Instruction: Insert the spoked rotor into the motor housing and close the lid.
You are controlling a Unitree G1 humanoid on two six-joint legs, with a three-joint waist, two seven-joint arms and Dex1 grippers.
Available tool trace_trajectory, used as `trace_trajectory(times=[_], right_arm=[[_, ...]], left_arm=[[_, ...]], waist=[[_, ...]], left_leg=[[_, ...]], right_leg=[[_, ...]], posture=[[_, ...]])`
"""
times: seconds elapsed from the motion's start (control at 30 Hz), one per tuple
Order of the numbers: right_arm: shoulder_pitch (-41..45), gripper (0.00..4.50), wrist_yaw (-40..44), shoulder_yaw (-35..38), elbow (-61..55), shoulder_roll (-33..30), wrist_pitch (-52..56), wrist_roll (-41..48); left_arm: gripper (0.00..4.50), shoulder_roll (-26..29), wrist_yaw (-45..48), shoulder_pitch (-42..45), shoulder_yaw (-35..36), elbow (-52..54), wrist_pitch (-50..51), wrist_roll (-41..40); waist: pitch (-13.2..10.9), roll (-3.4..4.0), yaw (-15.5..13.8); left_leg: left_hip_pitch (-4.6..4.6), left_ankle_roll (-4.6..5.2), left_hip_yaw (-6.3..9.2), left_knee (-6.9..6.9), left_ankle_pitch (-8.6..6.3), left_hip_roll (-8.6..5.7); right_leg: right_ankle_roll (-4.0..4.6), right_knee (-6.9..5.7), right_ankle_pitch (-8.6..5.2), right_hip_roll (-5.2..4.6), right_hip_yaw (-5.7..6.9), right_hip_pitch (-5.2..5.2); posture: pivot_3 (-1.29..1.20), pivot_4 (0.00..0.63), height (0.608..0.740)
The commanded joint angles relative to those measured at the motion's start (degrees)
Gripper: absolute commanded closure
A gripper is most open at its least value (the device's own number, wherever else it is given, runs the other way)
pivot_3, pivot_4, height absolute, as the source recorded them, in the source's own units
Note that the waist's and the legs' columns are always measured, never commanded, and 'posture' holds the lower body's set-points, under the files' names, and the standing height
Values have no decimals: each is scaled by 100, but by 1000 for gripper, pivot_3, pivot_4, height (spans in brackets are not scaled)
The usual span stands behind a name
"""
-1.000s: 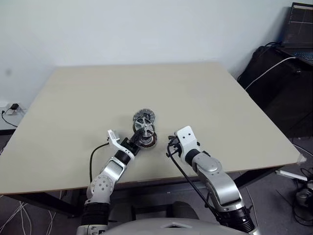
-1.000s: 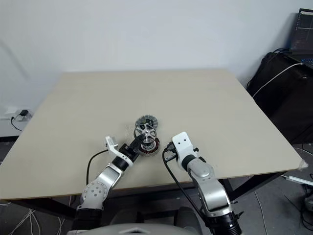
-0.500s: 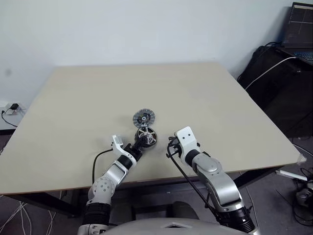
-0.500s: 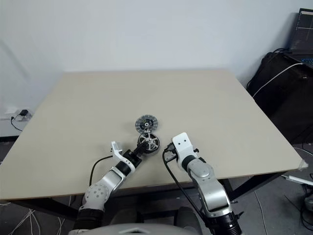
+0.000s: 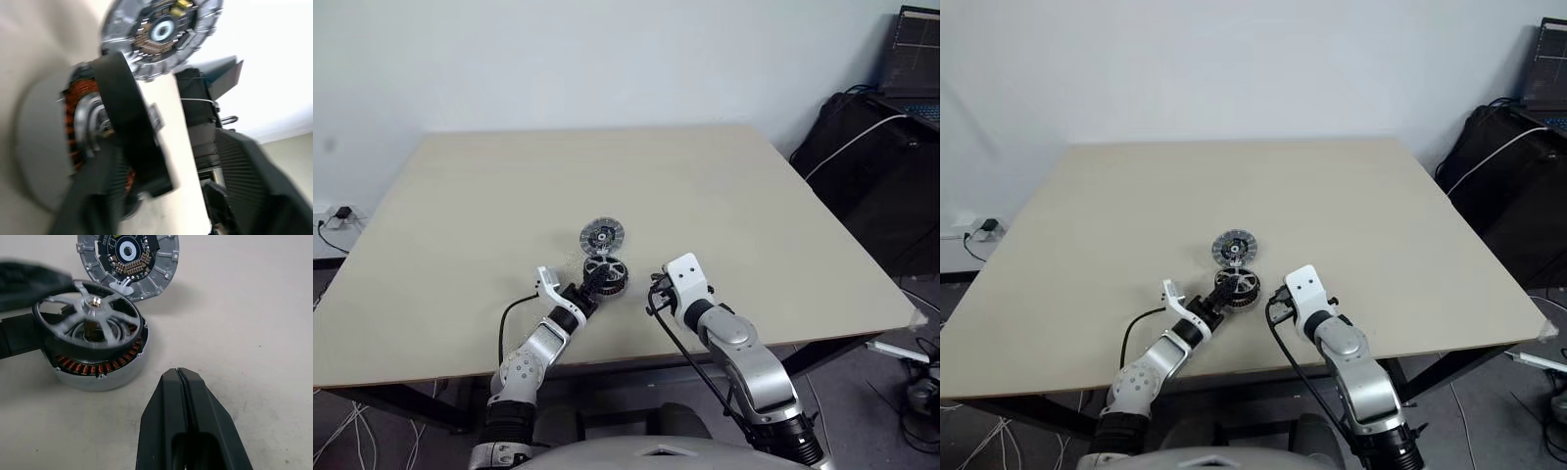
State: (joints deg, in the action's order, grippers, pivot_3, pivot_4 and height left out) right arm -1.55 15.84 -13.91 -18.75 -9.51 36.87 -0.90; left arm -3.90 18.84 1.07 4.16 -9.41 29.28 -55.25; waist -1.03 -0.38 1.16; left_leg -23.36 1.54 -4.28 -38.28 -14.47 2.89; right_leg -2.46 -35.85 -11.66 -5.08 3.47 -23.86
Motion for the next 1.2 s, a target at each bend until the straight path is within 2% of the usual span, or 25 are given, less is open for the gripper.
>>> trace_trajectory(times=[0.03,0.53,0.77,0.87,1.13,1.2], right_arm=[[37,4500,-54,44,-273,10,-15,29],[131,4500,-31,-13,-120,88,-66,35],[114,4500,-22,2,-114,120,-64,75],[149,4500,-19,-12,-76,139,-76,86],[658,4500,-49,-84,433,423,44,133],[853,4500,-27,-135,619,525,116,166]], left_arm=[[1169,-531,-96,24,30,150,-67,9],[1169,-217,-987,-730,-89,1618,213,202],[1169,175,-530,-1131,-462,2153,-628,1343],[1755,408,-270,-1348,-661,2189,-1036,1923],[4459,810,-89,-1746,-996,2035,-2047,3267],[4487,942,-102,-1801,-1099,1984,-2330,3690]], waist=[[0,0,4],[-22,-3,0],[-23,-1,4],[-23,2,6],[-32,15,8],[-34,18,9]], left_leg=[[5,-1,0,0,-1,0],[-17,1,-1,5,1,-4],[-24,-2,-10,8,-1,-5],[-26,-2,-12,10,-1,-4],[-26,-3,-19,11,-2,1],[-27,-3,-21,11,-2,5]], right_leg=[[0,0,0,-2,1,3],[0,3,0,-6,2,-14],[0,2,0,-7,-3,-37],[1,0,0,-7,-5,-43],[0,-1,1,-10,-5,-48],[0,-2,1,-10,-6,-50]], posture=[[0,0,740],[0,0,740],[0,0,740],[0,0,740],[0,0,740],[0,0,740]])
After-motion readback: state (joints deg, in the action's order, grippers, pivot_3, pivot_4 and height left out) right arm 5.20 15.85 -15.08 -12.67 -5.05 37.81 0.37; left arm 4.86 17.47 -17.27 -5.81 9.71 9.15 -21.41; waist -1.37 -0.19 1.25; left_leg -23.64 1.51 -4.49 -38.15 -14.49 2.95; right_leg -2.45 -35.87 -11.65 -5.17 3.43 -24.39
